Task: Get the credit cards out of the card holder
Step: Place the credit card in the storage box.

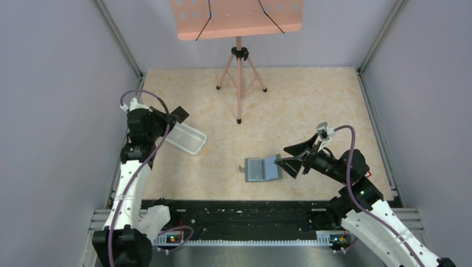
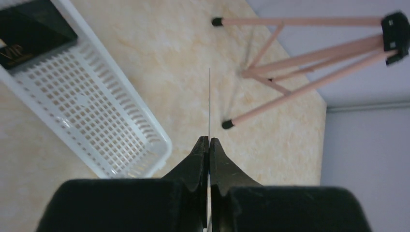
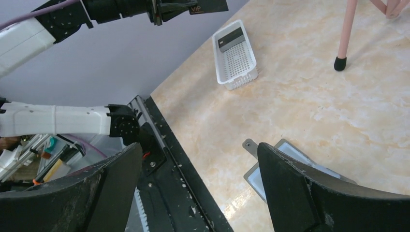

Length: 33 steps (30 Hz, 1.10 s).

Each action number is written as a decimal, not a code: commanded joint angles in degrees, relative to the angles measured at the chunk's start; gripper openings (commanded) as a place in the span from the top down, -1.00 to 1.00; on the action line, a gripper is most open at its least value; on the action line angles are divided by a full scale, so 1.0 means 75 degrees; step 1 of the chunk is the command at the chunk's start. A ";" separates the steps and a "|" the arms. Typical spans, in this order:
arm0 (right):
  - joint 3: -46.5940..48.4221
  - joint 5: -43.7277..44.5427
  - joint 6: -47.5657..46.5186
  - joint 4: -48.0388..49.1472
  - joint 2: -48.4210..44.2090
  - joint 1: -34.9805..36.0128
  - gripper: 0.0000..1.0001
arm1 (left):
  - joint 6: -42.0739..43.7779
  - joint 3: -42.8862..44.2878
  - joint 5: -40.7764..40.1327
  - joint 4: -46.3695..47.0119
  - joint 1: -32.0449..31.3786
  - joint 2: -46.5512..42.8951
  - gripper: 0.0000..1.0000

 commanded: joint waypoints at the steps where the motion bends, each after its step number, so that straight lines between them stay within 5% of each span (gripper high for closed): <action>1: -0.0131 0.0159 0.0023 0.0063 -0.0206 -0.0065 -0.79 | 0.0562 0.0755 0.0833 -0.0270 0.1172 0.0661 1.00; 16: -0.0137 0.0083 0.0107 0.0288 -0.0218 -0.0066 -0.83 | 0.1086 0.1451 0.1352 -0.0433 0.3335 0.3013 1.00; 22: -0.0054 0.0068 0.0163 0.0312 -0.0219 -0.0064 -0.83 | 0.1089 0.1949 0.2345 -0.0576 0.3919 0.4226 1.00; 33: -0.0096 0.0093 0.0239 0.0437 -0.0195 -0.0065 -0.83 | 0.1208 0.2660 0.2429 -0.0440 0.4012 0.5386 1.00</action>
